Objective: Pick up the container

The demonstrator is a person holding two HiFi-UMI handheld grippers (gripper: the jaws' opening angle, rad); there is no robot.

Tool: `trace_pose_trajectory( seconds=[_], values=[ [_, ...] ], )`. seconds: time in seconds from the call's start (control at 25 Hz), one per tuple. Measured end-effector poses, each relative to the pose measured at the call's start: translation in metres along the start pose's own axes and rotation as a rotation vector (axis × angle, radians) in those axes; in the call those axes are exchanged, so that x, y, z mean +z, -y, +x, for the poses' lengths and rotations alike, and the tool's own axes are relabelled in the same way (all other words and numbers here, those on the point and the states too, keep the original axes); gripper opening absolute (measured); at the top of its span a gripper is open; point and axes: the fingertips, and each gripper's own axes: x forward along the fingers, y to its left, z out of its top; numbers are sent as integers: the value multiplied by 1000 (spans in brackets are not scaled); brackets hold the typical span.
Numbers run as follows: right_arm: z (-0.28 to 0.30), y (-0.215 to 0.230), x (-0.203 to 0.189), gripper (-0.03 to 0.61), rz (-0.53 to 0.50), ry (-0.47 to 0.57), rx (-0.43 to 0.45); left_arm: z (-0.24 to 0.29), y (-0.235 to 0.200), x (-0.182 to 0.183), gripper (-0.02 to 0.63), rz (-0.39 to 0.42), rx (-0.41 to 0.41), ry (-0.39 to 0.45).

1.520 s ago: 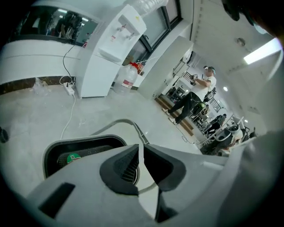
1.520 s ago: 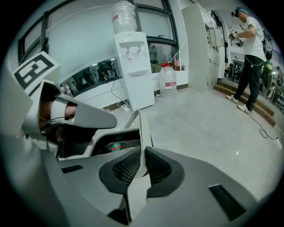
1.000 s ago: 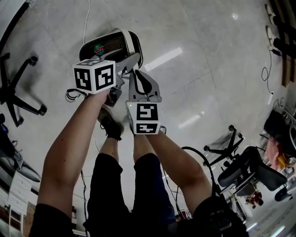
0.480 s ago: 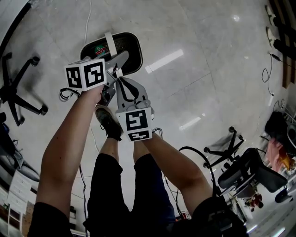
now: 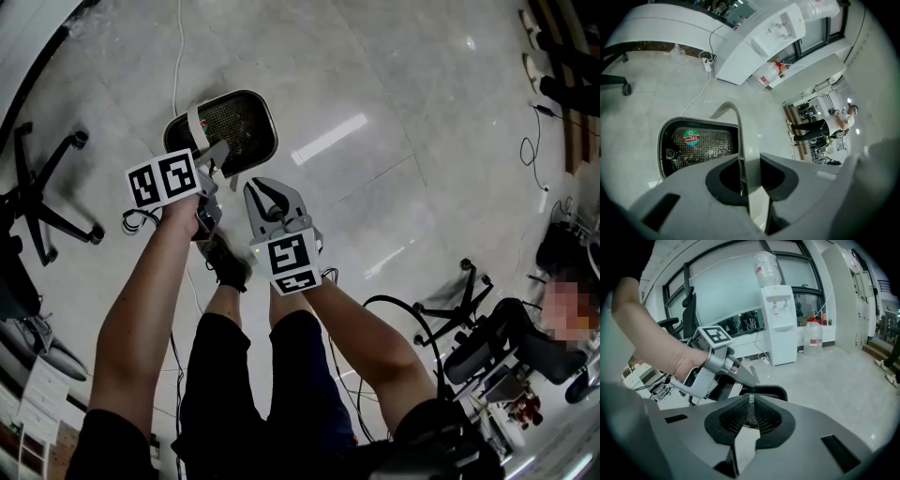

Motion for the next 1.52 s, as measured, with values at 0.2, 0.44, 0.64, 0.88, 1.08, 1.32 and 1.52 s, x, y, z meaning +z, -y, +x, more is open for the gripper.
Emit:
trace_pose_trajectory(
  seconds=[0.2,0.44,0.64,0.88,1.08,1.32,1.52],
  values=[
    [-40,18,17,25,27,2,-45,-43,7,-19,58,15,24,1],
    [-81,21,65,25,48,39,-65,-108,36,-19,58,4,31,5],
    [-115,16,109,25,59,76,-71,-158,66,-12,57,1,40,41],
    [-154,10,162,23,101,122,-69,-217,118,11,57,22,-8,97],
    [-190,-2,207,23,74,158,-63,-263,167,18,57,19,-55,131],
    [-234,-15,272,20,55,237,-45,-311,225,23,57,-1,-133,174],
    [-280,-34,315,18,75,285,-19,-357,262,18,55,-35,-170,172]
  ],
)
